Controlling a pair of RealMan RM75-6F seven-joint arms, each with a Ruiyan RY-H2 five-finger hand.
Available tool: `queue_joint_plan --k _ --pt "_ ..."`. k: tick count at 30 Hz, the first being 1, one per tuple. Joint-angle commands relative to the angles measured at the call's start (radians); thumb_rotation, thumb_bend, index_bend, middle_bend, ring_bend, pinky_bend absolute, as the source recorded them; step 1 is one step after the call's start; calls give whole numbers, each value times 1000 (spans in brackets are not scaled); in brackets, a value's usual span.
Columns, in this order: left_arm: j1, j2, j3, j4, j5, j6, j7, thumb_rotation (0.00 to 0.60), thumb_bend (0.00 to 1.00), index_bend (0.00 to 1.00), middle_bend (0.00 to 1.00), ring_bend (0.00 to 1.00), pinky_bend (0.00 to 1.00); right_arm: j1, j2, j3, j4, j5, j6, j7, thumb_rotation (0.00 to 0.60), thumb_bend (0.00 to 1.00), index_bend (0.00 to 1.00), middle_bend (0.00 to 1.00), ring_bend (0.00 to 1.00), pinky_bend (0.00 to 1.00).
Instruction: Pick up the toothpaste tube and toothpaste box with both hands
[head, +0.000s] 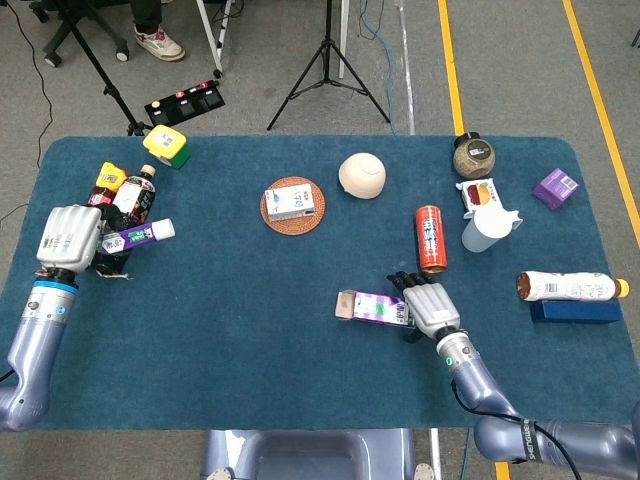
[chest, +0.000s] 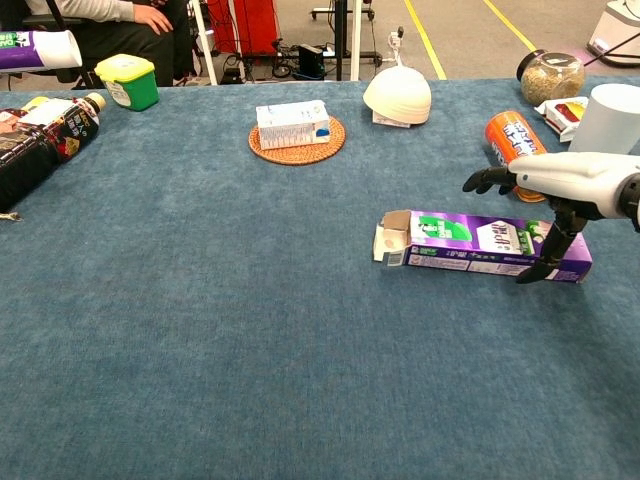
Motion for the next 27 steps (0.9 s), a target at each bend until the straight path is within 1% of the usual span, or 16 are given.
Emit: queue_joint_plan --k 1,5,7,10,12,14,15,17,20,23,27 --pt "0 -1 0 4 0 -2 -2 600 392 650 533 531 722 -9 -41 11 55 2 8 8 600 0 133 169 193 118" --pt "0 -2 1 9 -1 -4 -3 600 392 651 533 531 722 -18 -68 11 97 -10 8 9 600 0 180 234 259 175" --pt "0 -3 0 11 -2 -5 -4 600 391 651 533 531 723 -22 -75 11 108 -19 8 9 600 0 203 250 275 202" --pt "0 -3 0 13 -3 -6 -5 600 391 651 533 531 723 -28 -77 15 115 -36 6 16 600 0 234 274 300 243" --pt "0 -4 1 15 -2 -6 -6 600 392 651 533 531 722 -32 -75 16 116 -56 5 26 600 7 266 302 329 291" --pt "0 -6 2 16 -2 -8 -5 600 392 651 533 531 722 -37 -74 17 117 -72 2 35 600 65 317 346 370 360" --pt "0 -7 2 16 -2 -8 -5 600 391 651 533 531 722 -38 -73 17 117 -78 -1 41 600 99 331 358 382 376" --pt "-1 -11 5 17 0 -10 -2 600 392 651 533 531 722 -42 -71 21 117 -91 -12 59 600 215 362 386 405 410" --pt "-1 -13 7 14 2 -10 -1 600 392 651 533 531 723 -45 -68 23 117 -107 -24 74 600 345 386 408 425 453" --pt "0 -14 9 9 9 -9 0 600 392 651 533 531 722 -49 -63 25 114 -133 -28 89 600 427 405 432 447 488" --pt "2 -14 12 7 13 -8 -1 600 391 651 533 531 722 -57 -64 23 123 -170 -18 95 600 485 419 450 466 525"
